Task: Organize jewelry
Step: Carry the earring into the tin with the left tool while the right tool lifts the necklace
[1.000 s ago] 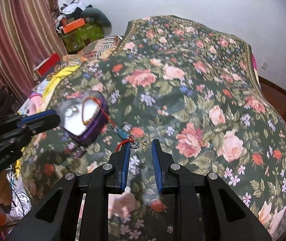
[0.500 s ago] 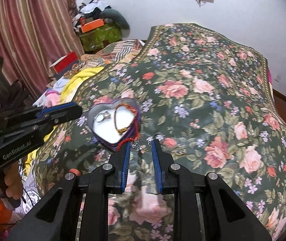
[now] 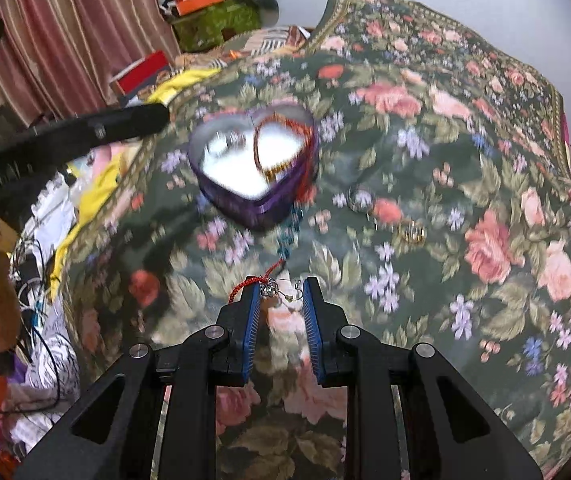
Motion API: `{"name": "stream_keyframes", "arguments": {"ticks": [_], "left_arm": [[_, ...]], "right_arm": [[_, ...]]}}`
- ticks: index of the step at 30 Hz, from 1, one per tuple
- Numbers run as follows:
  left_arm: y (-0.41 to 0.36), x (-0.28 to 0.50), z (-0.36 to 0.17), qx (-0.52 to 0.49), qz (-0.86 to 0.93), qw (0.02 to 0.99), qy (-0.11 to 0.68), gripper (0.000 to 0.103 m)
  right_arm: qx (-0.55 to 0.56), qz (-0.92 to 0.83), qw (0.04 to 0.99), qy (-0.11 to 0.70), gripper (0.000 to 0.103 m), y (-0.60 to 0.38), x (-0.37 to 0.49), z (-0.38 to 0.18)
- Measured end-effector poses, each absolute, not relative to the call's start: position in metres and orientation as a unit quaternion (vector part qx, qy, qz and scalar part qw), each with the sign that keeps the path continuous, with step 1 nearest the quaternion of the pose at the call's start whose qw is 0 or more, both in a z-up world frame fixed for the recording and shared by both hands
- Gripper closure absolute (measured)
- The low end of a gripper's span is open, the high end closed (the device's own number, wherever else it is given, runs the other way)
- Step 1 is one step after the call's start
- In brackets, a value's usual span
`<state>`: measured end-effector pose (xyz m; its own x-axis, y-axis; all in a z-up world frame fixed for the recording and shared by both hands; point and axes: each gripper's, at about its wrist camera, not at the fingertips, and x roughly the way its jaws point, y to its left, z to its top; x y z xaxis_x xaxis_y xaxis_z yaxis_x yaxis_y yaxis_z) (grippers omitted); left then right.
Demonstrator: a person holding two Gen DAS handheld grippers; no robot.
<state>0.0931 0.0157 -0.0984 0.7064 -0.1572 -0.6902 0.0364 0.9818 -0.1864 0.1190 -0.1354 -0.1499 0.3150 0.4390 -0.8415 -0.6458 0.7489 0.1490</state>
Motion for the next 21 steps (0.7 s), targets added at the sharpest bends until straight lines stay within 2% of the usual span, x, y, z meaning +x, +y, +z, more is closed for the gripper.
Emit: {"name": "stream_keyframes", "arguments": {"ticks": [9, 15, 21], "left_arm": [[0.016, 0.093, -0.101, -0.081, -0.051, 0.919, 0.382, 0.095], [0.019, 0.094, -0.106, -0.086, -0.049, 0.917, 0.387, 0.095], [0.024, 0.094, -0.108, -0.088, -0.046, 0.916, 0.389, 0.095]], "right_arm": [[-0.104, 0.325, 0.803, 0.489, 0.081, -0.150, 0.121, -0.151], [-0.096, 0.326, 0.818, 0.465, 0.074, -0.149, 0.128, -0.136], [-0.100, 0.321, 0.816, 0.471, 0.074, -0.135, 0.144, -0.146]]}}
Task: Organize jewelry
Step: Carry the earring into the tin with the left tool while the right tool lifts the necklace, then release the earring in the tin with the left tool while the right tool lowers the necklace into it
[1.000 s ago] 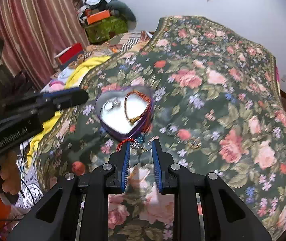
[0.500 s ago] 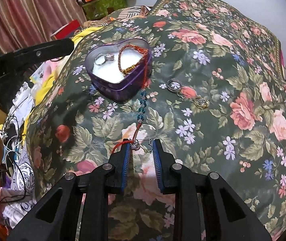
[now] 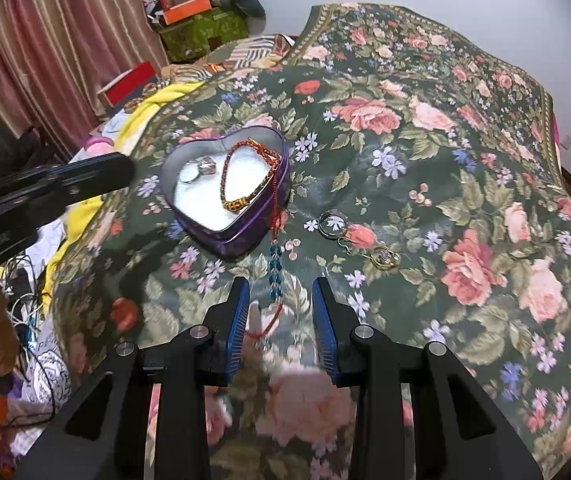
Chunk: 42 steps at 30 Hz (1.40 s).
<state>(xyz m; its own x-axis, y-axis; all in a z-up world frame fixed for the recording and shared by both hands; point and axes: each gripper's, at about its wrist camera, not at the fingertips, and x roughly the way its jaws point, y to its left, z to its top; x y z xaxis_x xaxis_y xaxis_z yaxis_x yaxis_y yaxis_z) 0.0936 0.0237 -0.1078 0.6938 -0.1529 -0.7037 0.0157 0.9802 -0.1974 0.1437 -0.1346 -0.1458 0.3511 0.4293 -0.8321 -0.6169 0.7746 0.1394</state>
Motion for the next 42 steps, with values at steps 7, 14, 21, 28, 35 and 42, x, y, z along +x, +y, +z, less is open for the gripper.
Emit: {"name": "stream_keyframes", "arguments": {"ticks": [7, 14, 21, 28, 35, 42], "left_arm": [[0.027, 0.095, -0.110, -0.090, -0.044, 0.916, 0.389, 0.095], [0.027, 0.096, -0.111, -0.092, -0.045, 0.915, 0.390, 0.095], [0.029, 0.095, -0.107, -0.091, -0.045, 0.918, 0.384, 0.095], [0.029, 0.097, -0.100, -0.087, -0.045, 0.922, 0.376, 0.095], [0.034, 0.101, -0.096, -0.086, -0.044, 0.925, 0.369, 0.095], [0.039, 0.107, -0.093, -0.086, -0.042, 0.927, 0.363, 0.095]], "right_arm": [[-0.130, 0.319, 0.809, 0.477, 0.083, -0.116, 0.148, -0.168], [-0.132, 0.320, 0.813, 0.469, 0.096, -0.117, 0.143, -0.167], [-0.084, 0.323, 0.828, 0.450, 0.097, -0.128, 0.150, -0.136], [-0.064, 0.346, 0.848, 0.396, 0.097, -0.121, 0.149, -0.089], [-0.047, 0.356, 0.852, 0.381, 0.097, -0.108, 0.165, -0.075], [-0.036, 0.370, 0.857, 0.357, 0.097, -0.097, 0.173, -0.054]]}}
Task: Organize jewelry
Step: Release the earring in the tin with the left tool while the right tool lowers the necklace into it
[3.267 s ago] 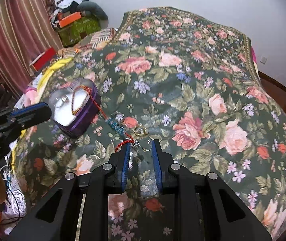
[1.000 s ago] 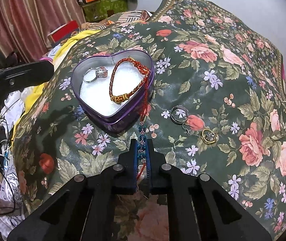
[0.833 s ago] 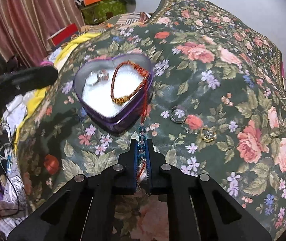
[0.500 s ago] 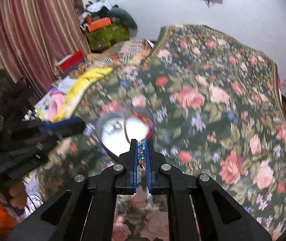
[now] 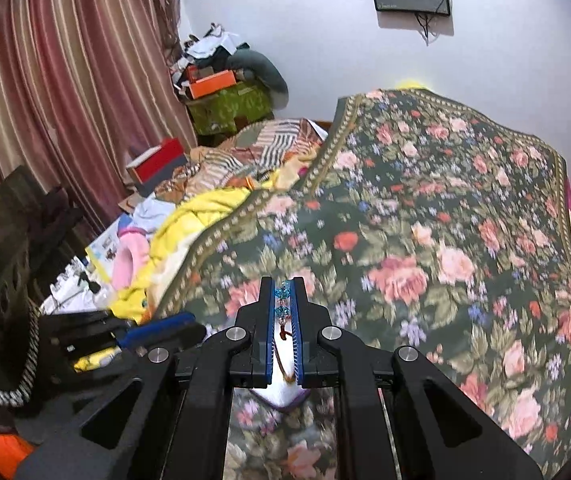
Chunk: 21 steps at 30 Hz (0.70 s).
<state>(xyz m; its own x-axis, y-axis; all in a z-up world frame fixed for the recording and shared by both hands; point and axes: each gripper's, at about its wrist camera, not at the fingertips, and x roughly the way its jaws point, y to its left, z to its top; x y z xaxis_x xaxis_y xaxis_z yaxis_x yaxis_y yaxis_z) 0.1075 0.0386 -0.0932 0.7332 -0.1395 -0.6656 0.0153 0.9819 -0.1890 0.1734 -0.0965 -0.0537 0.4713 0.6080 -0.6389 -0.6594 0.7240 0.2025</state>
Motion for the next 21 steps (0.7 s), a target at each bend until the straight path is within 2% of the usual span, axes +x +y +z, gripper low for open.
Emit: {"name": "stream_keyframes", "arguments": {"ticks": [21], "left_arm": [[0.035, 0.132, -0.127, -0.101, -0.073, 0.904, 0.409, 0.095]], "right_arm": [[-0.041, 0.357, 0.818, 0.450, 0.097, -0.083, 0.196, -0.122]]}}
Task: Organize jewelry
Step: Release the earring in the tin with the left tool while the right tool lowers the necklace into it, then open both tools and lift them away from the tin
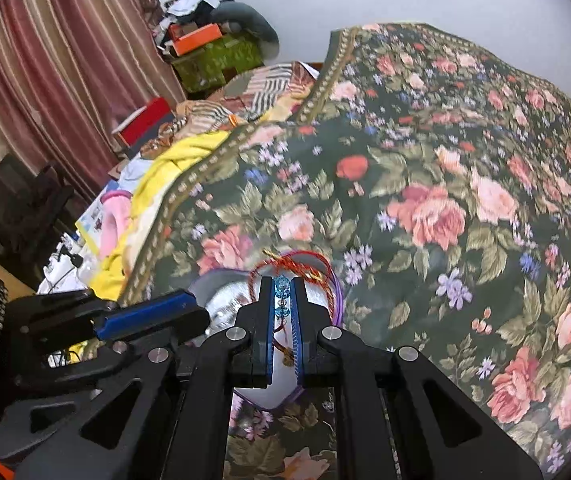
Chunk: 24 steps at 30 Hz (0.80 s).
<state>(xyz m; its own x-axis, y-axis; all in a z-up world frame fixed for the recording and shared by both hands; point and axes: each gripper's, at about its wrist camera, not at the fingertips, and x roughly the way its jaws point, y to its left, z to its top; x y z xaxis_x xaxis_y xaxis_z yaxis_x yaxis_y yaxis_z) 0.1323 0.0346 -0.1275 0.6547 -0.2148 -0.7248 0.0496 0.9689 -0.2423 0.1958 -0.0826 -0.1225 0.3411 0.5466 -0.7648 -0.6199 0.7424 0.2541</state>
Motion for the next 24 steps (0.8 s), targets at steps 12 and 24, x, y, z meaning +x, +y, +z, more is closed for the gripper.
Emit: {"name": "stream_keyframes", "arguments": {"ticks": [12, 24], "left_arm": [[0.036, 0.130, -0.127, -0.103, -0.065, 0.900, 0.418, 0.095], [0.040, 0.110, -0.090, -0.086, -0.038, 0.918, 0.386, 0.090]], "right_arm": [[-0.057, 0.366, 0.807, 0.460, 0.096, -0.088, 0.188, -0.125], [-0.074, 0.349, 0.840, 0.408, 0.079, -0.110, 0.171, -0.086]]}}
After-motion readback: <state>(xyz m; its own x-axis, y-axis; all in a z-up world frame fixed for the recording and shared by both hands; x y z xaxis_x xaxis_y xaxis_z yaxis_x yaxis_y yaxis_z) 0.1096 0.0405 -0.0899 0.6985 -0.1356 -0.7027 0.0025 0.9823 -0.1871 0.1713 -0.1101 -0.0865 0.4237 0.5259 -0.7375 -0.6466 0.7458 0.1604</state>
